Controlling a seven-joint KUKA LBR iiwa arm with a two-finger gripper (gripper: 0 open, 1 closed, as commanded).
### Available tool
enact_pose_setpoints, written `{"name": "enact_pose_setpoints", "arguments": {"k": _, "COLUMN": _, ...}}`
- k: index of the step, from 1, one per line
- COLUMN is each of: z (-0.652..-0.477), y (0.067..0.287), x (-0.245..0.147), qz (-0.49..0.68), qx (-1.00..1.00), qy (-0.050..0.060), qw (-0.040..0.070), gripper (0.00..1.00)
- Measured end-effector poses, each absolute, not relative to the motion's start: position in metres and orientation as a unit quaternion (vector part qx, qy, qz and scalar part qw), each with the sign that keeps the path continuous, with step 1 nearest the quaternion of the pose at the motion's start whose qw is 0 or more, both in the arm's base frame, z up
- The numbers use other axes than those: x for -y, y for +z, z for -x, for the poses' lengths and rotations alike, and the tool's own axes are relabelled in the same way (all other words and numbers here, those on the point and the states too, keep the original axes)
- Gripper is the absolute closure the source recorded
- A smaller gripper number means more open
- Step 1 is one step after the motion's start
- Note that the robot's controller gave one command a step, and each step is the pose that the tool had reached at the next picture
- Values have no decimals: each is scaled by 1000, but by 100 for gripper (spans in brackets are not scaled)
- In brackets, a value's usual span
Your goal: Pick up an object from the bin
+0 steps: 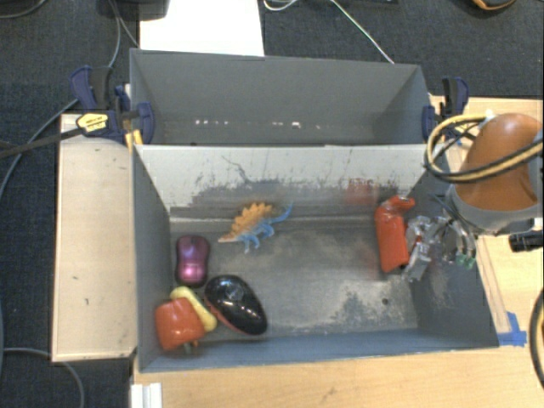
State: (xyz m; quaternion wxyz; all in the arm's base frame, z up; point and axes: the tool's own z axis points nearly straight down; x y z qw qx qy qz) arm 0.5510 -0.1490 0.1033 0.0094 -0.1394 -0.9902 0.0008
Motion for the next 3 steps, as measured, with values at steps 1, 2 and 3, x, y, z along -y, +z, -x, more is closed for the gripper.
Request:
{"name": "enact_pose_setpoints", "arguments": {"k": 1, "z": -551, "y": 103, "x": 149, "qz": 140, "qx": 990, "qy": 1, "qw": 9, "gripper": 100}}
{"name": "enact_pose_setpoints", "arguments": {"k": 2, "z": -533, "y": 210, "x": 134, "qz": 128, "qx": 992, "qy": 1, "qw": 12, "gripper": 100}}
{"name": "enact_pose_setpoints", "arguments": {"k": 3, "z": -553, "y": 318, "x": 124, "qz": 121, "qx": 993, "qy": 0, "qw": 12, "gripper": 100}}
